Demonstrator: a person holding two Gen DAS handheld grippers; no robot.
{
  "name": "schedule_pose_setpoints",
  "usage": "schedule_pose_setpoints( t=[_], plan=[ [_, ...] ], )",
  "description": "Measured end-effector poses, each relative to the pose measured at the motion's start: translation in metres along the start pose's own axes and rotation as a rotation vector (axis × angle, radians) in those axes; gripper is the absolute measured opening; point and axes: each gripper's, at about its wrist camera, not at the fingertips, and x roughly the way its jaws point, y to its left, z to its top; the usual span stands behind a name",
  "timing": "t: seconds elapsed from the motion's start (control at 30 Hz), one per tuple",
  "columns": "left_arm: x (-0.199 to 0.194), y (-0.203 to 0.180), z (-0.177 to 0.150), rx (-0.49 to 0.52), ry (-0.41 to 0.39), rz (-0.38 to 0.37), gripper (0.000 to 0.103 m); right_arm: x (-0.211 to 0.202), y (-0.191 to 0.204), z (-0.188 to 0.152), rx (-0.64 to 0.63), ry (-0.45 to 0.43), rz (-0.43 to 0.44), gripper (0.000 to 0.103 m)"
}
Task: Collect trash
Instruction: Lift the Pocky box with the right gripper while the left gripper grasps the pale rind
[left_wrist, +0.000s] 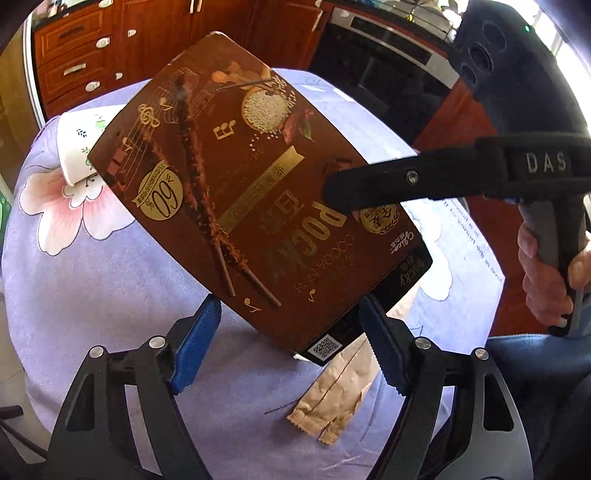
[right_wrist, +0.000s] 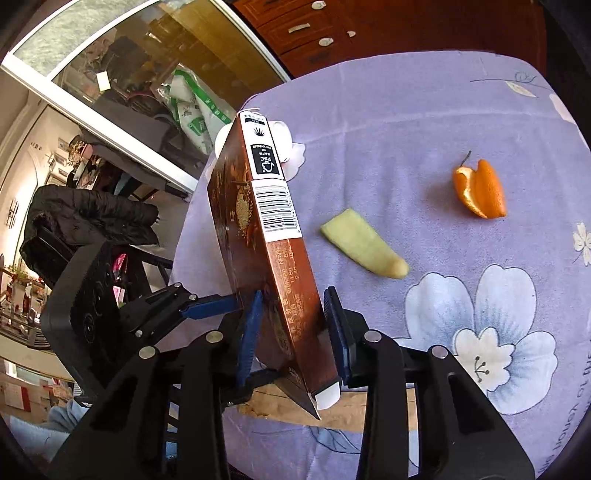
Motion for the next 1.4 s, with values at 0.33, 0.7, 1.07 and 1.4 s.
schedule_pose_setpoints(
  t=[0.33, 0.7, 1.07, 1.4],
  plan=[
    [-0.014, 0.010, -0.017, -0.014, -0.015, -0.023, 0.074, 0.028, 0.066, -0.001, -0.183, 0.075, -0.044, 0.033],
    [-0.027, 0.016, -0.003, -0.113, -0.074, 0.049, 0.074, -0.035, 0.042, 0.007, -0.106, -0.126, -0.186, 0.021],
    [0.023, -0.012, 0.059, -0.004, -0.013, 0.074, 0.074, -0.099, -0.036, 0.007, 0.033, -0.296, -0.331, 0.021],
    [0.069, -0.049, 0.079, 0.047, 0.022, 0.186, 0.067, -0.104, -0.086, -0.009, 0.131, -0.310, -0.282, 0.021]
  ],
)
